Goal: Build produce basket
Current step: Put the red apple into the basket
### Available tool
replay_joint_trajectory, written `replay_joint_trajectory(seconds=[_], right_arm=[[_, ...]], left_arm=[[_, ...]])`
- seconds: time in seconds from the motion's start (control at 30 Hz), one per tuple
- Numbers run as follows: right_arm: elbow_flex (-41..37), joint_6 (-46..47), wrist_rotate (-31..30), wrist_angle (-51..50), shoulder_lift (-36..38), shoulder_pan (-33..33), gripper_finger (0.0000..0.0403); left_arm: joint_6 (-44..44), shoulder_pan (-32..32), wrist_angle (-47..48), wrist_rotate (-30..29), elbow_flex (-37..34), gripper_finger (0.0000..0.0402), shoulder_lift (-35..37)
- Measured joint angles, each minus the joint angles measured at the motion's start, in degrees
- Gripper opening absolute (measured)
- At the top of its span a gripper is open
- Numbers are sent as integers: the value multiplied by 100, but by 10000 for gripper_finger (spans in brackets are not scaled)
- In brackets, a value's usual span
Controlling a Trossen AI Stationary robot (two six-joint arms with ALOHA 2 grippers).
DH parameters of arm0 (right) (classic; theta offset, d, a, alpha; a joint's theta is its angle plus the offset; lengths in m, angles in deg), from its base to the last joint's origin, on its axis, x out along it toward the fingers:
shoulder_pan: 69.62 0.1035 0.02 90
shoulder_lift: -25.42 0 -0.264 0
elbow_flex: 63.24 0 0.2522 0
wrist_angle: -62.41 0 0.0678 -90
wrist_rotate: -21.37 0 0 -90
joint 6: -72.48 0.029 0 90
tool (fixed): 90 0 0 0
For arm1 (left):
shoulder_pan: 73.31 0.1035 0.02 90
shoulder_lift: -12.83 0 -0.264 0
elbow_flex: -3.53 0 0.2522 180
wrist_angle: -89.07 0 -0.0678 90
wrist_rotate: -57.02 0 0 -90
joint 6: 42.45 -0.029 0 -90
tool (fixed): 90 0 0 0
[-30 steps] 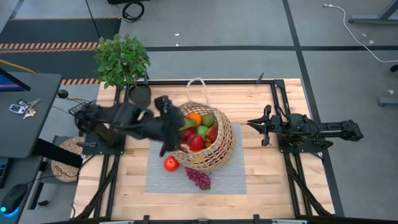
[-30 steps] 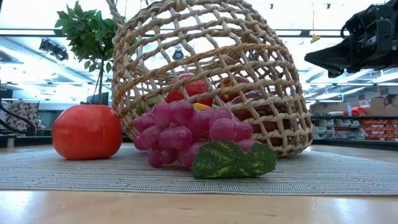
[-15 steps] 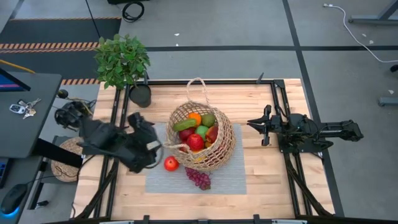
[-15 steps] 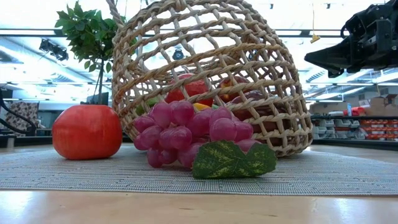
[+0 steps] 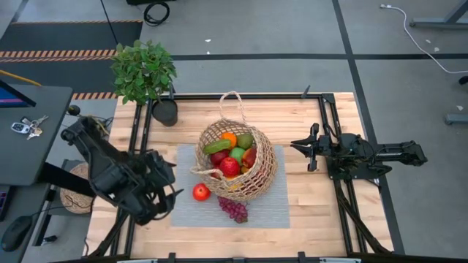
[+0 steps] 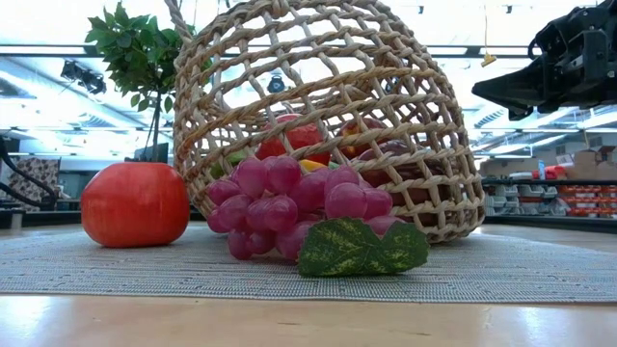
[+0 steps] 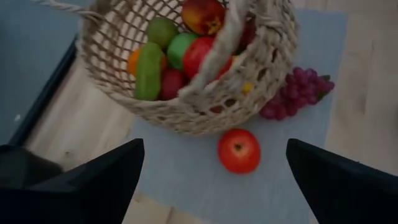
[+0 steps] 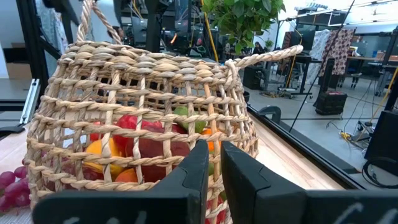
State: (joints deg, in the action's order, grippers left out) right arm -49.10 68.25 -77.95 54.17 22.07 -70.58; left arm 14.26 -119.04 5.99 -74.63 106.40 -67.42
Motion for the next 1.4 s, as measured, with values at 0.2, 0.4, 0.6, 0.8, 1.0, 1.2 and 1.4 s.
replay_joint_trajectory(seconds=[0.2,0.4,0.6,0.8,1.0,1.2,1.4], right_arm=[[0,0,0,-2,0,0,50],[0,0,0,0,-1,-1,50],[0,0,0,0,0,0,50],[0,0,2,0,0,0,50],[0,0,0,0,0,0,50],[-1,0,0,0,0,-1,50],[0,0,2,0,0,0,50]], left_arm=[[-27,-83,-568,50,-466,400,3],[436,-69,-662,399,-864,400,9],[1199,-20,-857,1098,-1535,400,6],[1565,86,-1441,1322,-2256,400,4],[1090,311,-2815,1314,-3004,400,4],[509,556,-3999,1297,-3663,400,2],[-299,591,-5455,836,-4326,400,0]])
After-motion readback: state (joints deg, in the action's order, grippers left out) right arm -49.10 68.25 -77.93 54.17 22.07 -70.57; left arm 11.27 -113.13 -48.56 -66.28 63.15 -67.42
